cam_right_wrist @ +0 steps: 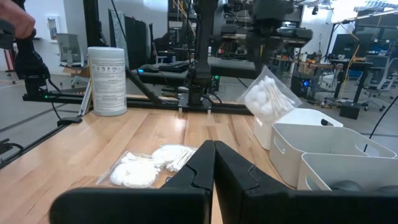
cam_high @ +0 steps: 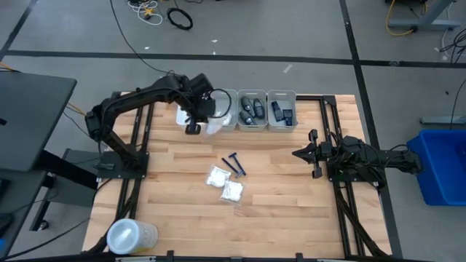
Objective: Pick & Place Travel size toiletries
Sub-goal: Put the white cotton pack into the left gray bin
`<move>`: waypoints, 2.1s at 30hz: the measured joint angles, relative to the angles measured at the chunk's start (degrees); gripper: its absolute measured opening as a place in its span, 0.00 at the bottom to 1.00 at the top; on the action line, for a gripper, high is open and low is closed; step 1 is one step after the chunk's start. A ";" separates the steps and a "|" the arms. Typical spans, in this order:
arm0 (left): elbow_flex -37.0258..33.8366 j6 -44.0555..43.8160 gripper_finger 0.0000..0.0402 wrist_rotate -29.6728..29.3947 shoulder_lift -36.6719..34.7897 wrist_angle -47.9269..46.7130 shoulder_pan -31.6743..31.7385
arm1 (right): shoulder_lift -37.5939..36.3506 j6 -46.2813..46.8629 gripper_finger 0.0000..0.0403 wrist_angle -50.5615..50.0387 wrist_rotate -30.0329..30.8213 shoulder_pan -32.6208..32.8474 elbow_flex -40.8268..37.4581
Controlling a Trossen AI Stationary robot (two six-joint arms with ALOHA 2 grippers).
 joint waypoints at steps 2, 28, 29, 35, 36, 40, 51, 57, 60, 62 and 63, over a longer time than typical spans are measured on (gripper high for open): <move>0.00 -0.13 0.01 0.01 0.00 0.02 0.98 | 0.00 0.00 0.03 0.01 0.00 0.00 -0.02; 3.60 -1.29 0.01 0.50 1.06 1.07 11.68 | -0.01 0.00 0.03 0.02 0.00 0.01 -0.01; 3.91 -1.41 0.01 0.50 1.52 1.11 11.82 | 0.00 0.01 0.03 0.02 0.00 0.01 -0.01; 8.20 -1.68 0.01 1.91 5.56 0.84 13.02 | -0.01 0.00 0.03 0.02 0.00 -0.01 -0.01; 9.22 -1.73 0.01 2.55 6.53 0.70 13.16 | 0.00 0.00 0.03 0.02 -0.02 0.00 -0.01; 13.53 -2.73 0.01 3.48 10.27 0.62 13.25 | 0.00 0.00 0.03 0.00 0.00 -0.01 -0.01; 20.55 -2.75 0.01 3.73 17.55 0.45 13.27 | -0.01 0.00 0.03 0.00 0.00 0.01 -0.01; 20.17 -2.87 0.01 4.08 17.55 0.86 13.66 | -0.01 0.01 0.03 0.01 0.00 -0.01 -0.01; 20.15 -3.59 0.01 4.10 17.55 0.94 13.86 | -0.01 0.02 0.03 0.00 0.00 0.00 -0.01; 20.15 -4.09 0.01 4.13 17.55 0.94 13.88 | -0.01 0.00 0.03 0.01 0.00 0.01 0.00; 20.15 -4.21 0.01 4.12 17.75 0.99 13.88 | 0.00 0.00 0.03 -0.01 0.00 -0.01 0.00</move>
